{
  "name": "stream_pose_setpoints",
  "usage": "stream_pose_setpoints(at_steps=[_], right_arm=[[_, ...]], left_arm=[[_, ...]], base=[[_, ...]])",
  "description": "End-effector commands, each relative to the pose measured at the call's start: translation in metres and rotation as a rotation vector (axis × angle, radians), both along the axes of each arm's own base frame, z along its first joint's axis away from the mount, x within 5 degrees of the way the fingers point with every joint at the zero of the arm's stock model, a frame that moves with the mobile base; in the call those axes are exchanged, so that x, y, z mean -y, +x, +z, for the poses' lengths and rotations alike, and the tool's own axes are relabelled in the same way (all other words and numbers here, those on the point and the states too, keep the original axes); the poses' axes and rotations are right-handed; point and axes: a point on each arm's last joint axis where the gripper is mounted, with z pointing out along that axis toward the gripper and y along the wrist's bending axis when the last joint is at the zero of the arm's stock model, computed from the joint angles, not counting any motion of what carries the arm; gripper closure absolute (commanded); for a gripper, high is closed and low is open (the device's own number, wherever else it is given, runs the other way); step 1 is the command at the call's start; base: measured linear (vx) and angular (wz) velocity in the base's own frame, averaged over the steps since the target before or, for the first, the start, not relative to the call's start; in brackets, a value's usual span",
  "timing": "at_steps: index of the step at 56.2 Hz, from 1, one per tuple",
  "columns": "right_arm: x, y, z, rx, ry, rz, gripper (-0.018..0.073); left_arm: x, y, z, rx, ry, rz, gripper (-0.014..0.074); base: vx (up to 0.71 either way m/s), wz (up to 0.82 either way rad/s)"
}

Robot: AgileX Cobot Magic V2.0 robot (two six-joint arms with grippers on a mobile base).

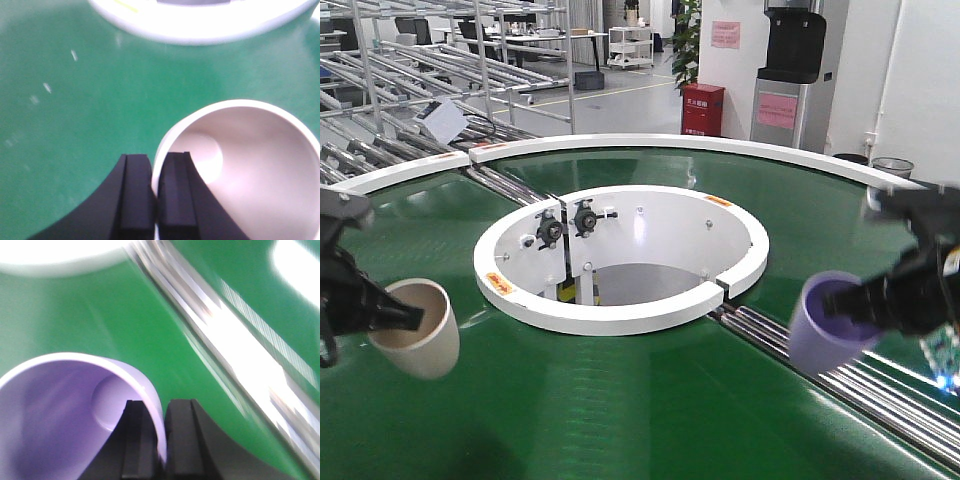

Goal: Grab cup from conveyor and place in blue bin
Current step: 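Lift both held cups up off the conveyor belt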

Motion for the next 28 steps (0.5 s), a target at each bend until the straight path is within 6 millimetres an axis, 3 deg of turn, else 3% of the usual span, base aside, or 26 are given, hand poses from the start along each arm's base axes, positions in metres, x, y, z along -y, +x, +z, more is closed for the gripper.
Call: stream_pose_setpoints(at_steps=[1, 5, 12, 21, 28], right_arm=[[-0.008, -0.021, 0.061, 0.248, 0.042, 0.023, 0.0569], [-0.011, -0.034, 0.08, 0.327, 0.04, 0.042, 0.0569], [-0.011, -0.06, 0.095, 0.418, 0.063, 0.061, 0.0569], [-0.006, -0.092, 0.097, 0.523, 0.084, 0.065, 0.0569], [-0.003, -0.102, 0.091, 0.519, 0.083, 0.065, 0.0569]], left_arm=[[0.0, -0.026, 0.05, 0.207, -0.051, 0.002, 0.0603], [0.0, -0.042, 0.064, 0.241, -0.08, 0.0, 0.0603], [-0.001, -0.074, 0.086, 0.284, -0.11, -0.011, 0.0603], [-0.005, -0.113, 0.103, 0.404, -0.076, -0.033, 0.0603], [-0.007, -0.135, 0.104, 0.473, -0.063, -0.037, 0.0603]], base=[[0.0, 0.0], [0.0, 0.0], [0.0, 0.0], [0.0, 0.0], [0.0, 0.0]])
